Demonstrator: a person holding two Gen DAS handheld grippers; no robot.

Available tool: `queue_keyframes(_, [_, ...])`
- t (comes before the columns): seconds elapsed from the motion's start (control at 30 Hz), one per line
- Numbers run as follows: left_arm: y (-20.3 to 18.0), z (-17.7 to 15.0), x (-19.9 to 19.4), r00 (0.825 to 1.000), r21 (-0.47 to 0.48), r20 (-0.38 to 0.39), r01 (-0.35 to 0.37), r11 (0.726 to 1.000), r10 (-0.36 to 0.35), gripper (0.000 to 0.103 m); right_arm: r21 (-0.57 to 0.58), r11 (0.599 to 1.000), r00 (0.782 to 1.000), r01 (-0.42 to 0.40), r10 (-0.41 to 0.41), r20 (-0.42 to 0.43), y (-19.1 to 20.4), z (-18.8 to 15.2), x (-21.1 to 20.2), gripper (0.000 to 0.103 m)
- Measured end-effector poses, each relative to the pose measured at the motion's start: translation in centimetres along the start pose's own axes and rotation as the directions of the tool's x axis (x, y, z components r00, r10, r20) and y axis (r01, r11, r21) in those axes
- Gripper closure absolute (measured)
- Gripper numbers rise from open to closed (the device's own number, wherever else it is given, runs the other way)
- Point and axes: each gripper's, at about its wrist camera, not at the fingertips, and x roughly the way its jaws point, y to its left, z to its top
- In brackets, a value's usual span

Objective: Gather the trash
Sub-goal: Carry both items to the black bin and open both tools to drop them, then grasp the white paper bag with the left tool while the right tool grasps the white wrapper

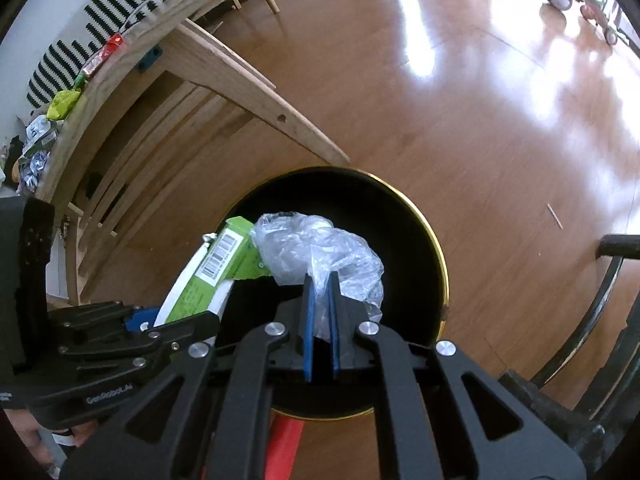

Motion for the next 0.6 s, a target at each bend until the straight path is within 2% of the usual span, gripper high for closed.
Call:
queue_keyframes(0.03, [0.1, -0.1, -0.2, 1.0, -0.013, 0.015, -0.002, 1.0, 0.002, 0.011, 0.013, 1.0, 1.0, 0.006, -0.007, 0.006, -0.5, 0.0, -0.3, 0.074])
queue_keyframes(0.07, [0.2, -0.1, -0.7, 0.998, -0.022, 0.054, -0.007, 1.0, 0.008, 0.006, 0.032, 0.999, 0.999, 0.027, -0.028, 0.023, -0.9, 0.1, -0.8, 0.028])
queue_keyframes(0.1, [0.2, -0.1, -1.2, 0.997, -0.01, 0.074, -0.003, 1.0, 0.004, 0.006, 0.058, 0.998, 0.998, 0.028, -0.031, 0.053, -1.6, 0.3, -1.6, 0.014])
queue_keyframes(0.13, [0.2, 0.1, -1.5, 0.997, 0.002, 0.074, -0.004, 1.0, 0.004, 0.006, 0.075, 0.997, 0.998, -0.002, -0.003, 0.062, -2.0, 0.4, -2.2, 0.008])
queue_keyframes(0.2, [0.1, 0.4, -2.4, 0.997, 0.028, 0.076, -0.012, 1.0, 0.01, 0.006, 0.103, 0.994, 0.996, -0.038, 0.03, 0.08, -2.7, 0.8, -3.4, 0.007])
queue_keyframes(0.3, [0.3, 0.6, -4.9, 0.988, 0.028, 0.156, -0.025, 0.999, 0.02, 0.006, 0.098, 0.994, 0.991, -0.056, 0.043, 0.126, -2.8, 1.5, -5.3, 0.007])
queue_keyframes(0.43, [1.6, 0.4, -10.5, 0.96, 0.009, 0.28, -0.031, 0.999, 0.027, 0.006, 0.067, 0.996, 0.974, -0.056, 0.039, 0.223, -1.0, 3.0, -7.5, 0.007])
queue_keyframes(0.53, [5.0, -0.4, -16.5, 0.917, -0.071, 0.391, -0.05, 0.996, 0.074, 0.006, 0.018, 1.0, 0.965, -0.02, 0.015, 0.26, 0.9, 4.4, -7.6, 0.007])
queue_keyframes(0.6, [9.3, -1.6, -21.3, 0.864, -0.178, 0.475, -0.087, 0.98, 0.163, 0.006, -0.014, 1.0, 0.964, -0.024, 0.027, 0.266, 2.6, 5.9, -7.2, 0.007])
